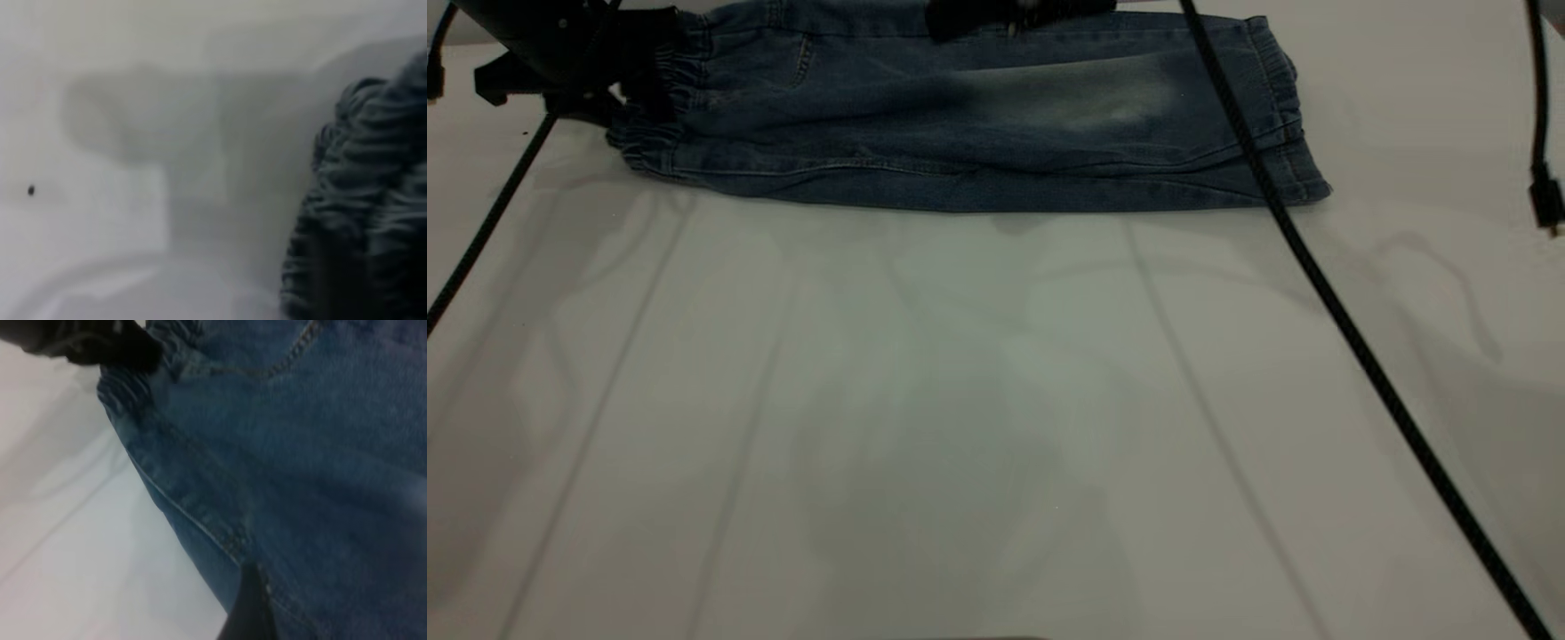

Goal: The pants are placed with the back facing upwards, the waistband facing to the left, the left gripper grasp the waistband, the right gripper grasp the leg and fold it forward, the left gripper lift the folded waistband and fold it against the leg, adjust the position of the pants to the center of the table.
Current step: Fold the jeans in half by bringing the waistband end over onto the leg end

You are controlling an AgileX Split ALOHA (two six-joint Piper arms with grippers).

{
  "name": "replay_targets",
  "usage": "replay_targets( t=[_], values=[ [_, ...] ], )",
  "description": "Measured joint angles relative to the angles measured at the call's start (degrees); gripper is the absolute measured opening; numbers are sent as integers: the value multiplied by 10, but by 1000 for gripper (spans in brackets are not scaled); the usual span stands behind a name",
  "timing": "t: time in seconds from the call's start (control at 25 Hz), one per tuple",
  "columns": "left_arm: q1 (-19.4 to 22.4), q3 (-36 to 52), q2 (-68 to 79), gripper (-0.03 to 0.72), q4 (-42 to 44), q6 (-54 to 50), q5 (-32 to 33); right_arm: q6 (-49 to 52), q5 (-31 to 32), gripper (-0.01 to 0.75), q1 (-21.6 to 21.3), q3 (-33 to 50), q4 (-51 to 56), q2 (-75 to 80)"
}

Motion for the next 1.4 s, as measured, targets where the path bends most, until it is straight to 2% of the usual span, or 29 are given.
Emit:
replay_targets(
  t=[0.08, 0.12, 0.4, 0.6, 0.76, 1.08, 1.4],
  values=[
    [0, 0, -6, 64, 0, 28, 4, -10, 1, 530, 0, 0, 5, 5],
    [0, 0, -11, 52, -1, 52, 11, -13, 0, 530, 0, 0, 5, 5],
    [-1, 0, -98, 48, -1, 184, 139, -21, -10, 530, 0, 0, -31, 5],
    [-4, 0, -175, 46, -1, 225, 217, -21, -12, 530, 1, 0, -35, 7],
    [-7, 0, -209, 46, 0, 238, 265, -21, -13, 530, 18, 0, -48, 27],
    [-22, 0, -217, 46, -1, 242, 263, -20, -11, 512, 87, 0, -93, 57],
    [-58, -23, -217, 46, -29, 242, 250, -20, -10, 496, 143, 0, -93, 57]
  ],
)
